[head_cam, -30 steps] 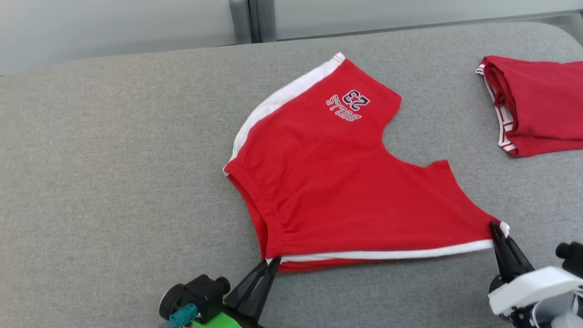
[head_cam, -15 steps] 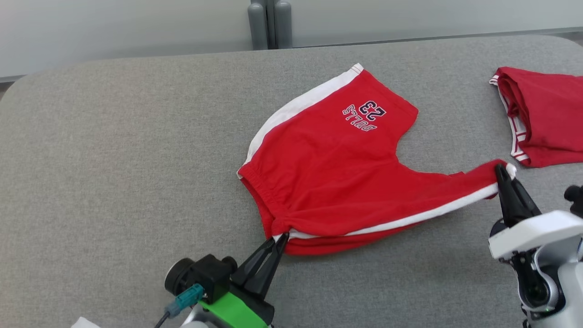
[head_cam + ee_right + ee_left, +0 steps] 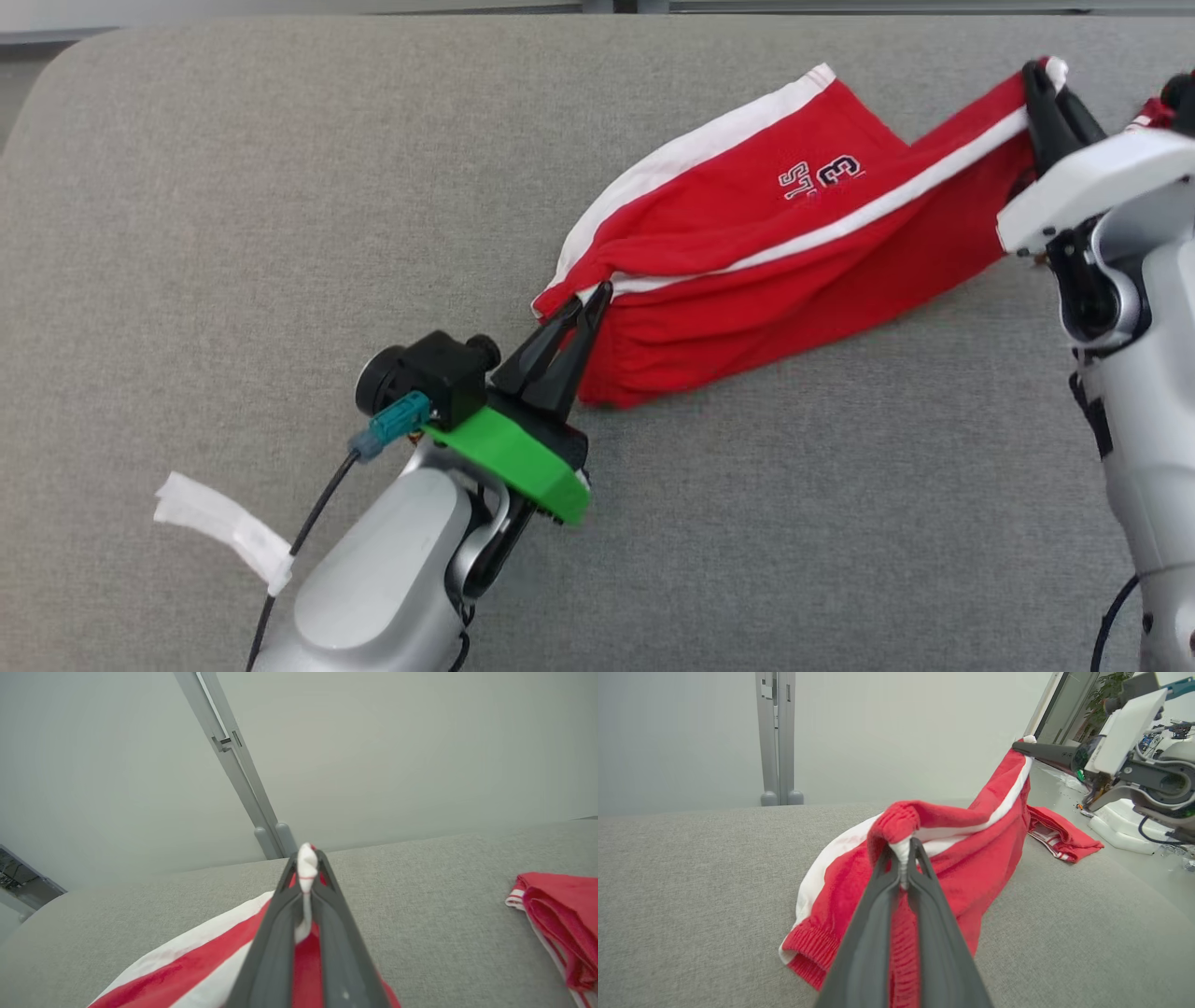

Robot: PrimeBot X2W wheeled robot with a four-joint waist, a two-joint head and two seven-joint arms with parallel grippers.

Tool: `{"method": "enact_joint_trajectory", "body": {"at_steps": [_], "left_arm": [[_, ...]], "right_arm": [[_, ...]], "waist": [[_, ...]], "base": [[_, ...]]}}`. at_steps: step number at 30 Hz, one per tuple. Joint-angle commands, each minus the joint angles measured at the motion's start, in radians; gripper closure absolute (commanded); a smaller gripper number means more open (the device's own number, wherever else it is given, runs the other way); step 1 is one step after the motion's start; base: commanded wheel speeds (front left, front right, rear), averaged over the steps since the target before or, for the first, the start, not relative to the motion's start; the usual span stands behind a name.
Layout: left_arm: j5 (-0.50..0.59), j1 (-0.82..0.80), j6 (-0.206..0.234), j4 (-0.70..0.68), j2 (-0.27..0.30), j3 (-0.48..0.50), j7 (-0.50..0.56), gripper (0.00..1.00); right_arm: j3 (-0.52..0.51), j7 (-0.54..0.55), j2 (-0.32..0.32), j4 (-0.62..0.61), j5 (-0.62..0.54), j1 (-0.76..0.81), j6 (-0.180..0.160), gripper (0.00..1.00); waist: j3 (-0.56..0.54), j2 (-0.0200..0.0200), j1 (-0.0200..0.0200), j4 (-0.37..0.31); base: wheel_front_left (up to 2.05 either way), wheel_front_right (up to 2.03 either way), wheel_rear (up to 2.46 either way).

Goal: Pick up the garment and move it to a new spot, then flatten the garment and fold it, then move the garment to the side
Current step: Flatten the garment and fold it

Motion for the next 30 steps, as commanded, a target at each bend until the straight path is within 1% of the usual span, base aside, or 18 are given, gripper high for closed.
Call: {"method": "enact_joint_trajectory", "body": {"at_steps": [1, 7, 13, 14, 15, 16, 17, 18, 24, 30], "left_arm": [[-0.016, -0.04, -0.006, 0.025, -0.012, 0.008, -0.003, 1.0], [-0.035, -0.143, -0.007, 0.091, -0.061, 0.014, -0.003, 1.0], [-0.038, -0.184, -0.008, 0.118, -0.079, -0.011, -0.003, 1.0], [-0.039, -0.189, -0.008, 0.123, -0.08, -0.016, -0.003, 1.0], [-0.042, -0.194, -0.008, 0.126, -0.082, -0.018, -0.003, 1.0], [-0.044, -0.196, -0.008, 0.131, -0.083, -0.019, -0.003, 0.67], [-0.042, -0.196, -0.008, 0.136, -0.083, -0.019, -0.003, 0.47], [-0.032, -0.198, -0.008, 0.143, -0.084, -0.018, -0.003, 0.0], [0.011, -0.161, -0.008, 0.139, -0.085, -0.002, -0.003, 0.0], [0.068, -0.077, -0.003, 0.102, -0.061, 0.083, -0.003, 0.0]], "right_arm": [[0.004, 0.002, -0.01, 0.044, -0.015, -0.057, -0.001, 1.0], [0.046, -0.025, -0.018, 0.238, -0.077, -0.26, -0.001, 1.0], [0.063, -0.06, -0.011, 0.423, -0.118, -0.377, -0.001, 1.0], [0.065, -0.07, -0.011, 0.445, -0.123, -0.388, -0.001, 0.77], [0.066, -0.084, -0.009, 0.469, -0.125, -0.399, -0.001, 0.38], [0.066, -0.095, -0.005, 0.493, -0.122, -0.407, -0.001, 0.0], [0.07, -0.104, -0.003, 0.508, -0.124, -0.412, -0.001, 0.0], [0.077, -0.114, -0.002, 0.525, -0.123, -0.417, -0.001, 0.0], [0.132, -0.153, -0.023, 0.581, -0.1, -0.403, -0.001, 0.0], [0.189, -0.166, -0.065, 0.599, -0.053, -0.35, -0.001, 0.0]], "waist": [[0.075, 0.0, 0.0001, 0.067], [0.14, 0.0, 0.0001, 0.122], [0.171, 0.0, 0.0001, 0.149], [0.172, 0.0, 0.0001, 0.151], [0.173, 0.0, 0.0001, 0.152], [0.174, 0.0, 0.0001, 0.152], [0.173, 0.0, 0.0001, 0.152], [0.171, 0.0, 0.0001, 0.152], [0.146, 0.0, 0.0001, 0.142], [0.116, 0.0, 0.0001, 0.128]], "base": [[0.0, 0.0, 0.0], [0.0, 0.0, 0.0], [0.0, 0.0, 0.0], [0.0, 0.0, 0.0], [0.0, 0.0, 0.0], [0.0, 0.0, 0.0], [0.0, 0.0, 0.0], [0.0, 0.0, 0.0], [0.0, 0.0, 0.0], [0.0, 0.0, 0.0]]}}
